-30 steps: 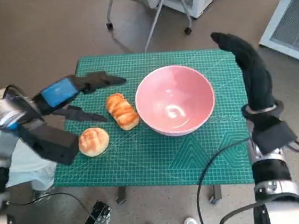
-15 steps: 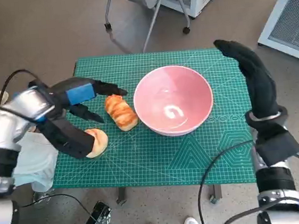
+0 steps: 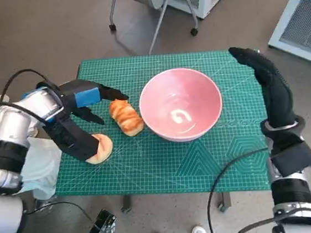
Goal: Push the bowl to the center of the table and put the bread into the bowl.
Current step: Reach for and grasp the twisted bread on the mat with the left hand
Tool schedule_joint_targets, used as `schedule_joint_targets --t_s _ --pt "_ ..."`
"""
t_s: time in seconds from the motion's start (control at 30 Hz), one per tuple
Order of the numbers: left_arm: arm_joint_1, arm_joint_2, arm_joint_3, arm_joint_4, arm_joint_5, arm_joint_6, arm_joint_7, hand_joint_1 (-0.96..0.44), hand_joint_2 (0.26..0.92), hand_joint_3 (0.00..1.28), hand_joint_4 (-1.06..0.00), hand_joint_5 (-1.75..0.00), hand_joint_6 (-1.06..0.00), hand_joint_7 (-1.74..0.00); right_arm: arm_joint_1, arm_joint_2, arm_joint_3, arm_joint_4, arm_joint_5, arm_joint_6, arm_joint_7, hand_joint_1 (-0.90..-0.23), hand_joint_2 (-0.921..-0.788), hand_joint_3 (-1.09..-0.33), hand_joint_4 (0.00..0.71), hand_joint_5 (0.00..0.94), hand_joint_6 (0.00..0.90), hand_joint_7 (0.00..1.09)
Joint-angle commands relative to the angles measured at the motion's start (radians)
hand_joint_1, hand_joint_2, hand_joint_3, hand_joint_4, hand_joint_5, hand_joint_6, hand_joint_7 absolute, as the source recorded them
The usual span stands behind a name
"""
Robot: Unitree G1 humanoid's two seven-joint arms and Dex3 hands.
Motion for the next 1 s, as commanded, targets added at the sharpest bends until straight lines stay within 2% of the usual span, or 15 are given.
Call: schedule_joint_targets --t_s 0.03,0.47,0.63,0.8,1.0 --pt "-0.041 -0.018 -0.038 0.054 0.009 -0.001 0.030 -0.08 0.921 0.04 -0.41 -0.02 -0.55 -0.09 0.032 -0.001 -0.007 -0.005 0.015 0.002 -0.004 -0.568 -0.921 -0.848 0.319 0.063 0.009 0.87" --pt "-0.059 -0.082 -0.093 0.177 -0.005 0.034 0.072 -0.08 0.919 0.02 -0.44 -0.02 -0.59 -0.09 0.055 0.005 -0.010 -0.027 0.023 0.017 -0.005 -0.578 -0.921 -0.840 0.320 0.055 0.024 0.84" --pt "-0.062 -0.121 -0.125 0.213 0.006 0.071 0.076 -0.08 0.898 0.01 -0.43 -0.01 -0.58 -0.08 0.068 0.008 -0.010 -0.045 0.022 0.025 -0.009 -0.577 -0.921 -0.840 0.322 0.054 0.025 0.84" --pt "-0.070 -0.151 -0.164 0.242 0.018 0.100 0.087 -0.17 0.841 0.00 -0.43 -0.01 -0.58 -0.07 0.081 0.010 -0.008 -0.066 0.019 0.036 -0.014 -0.576 -0.921 -0.842 0.324 0.053 0.025 0.84" --pt "-0.078 -0.186 -0.213 0.278 0.032 0.123 0.120 -0.15 0.854 0.01 -0.43 0.00 -0.59 -0.06 0.099 0.013 -0.008 -0.097 0.021 0.050 -0.016 -0.581 -0.921 -0.840 0.325 0.051 0.026 0.84"
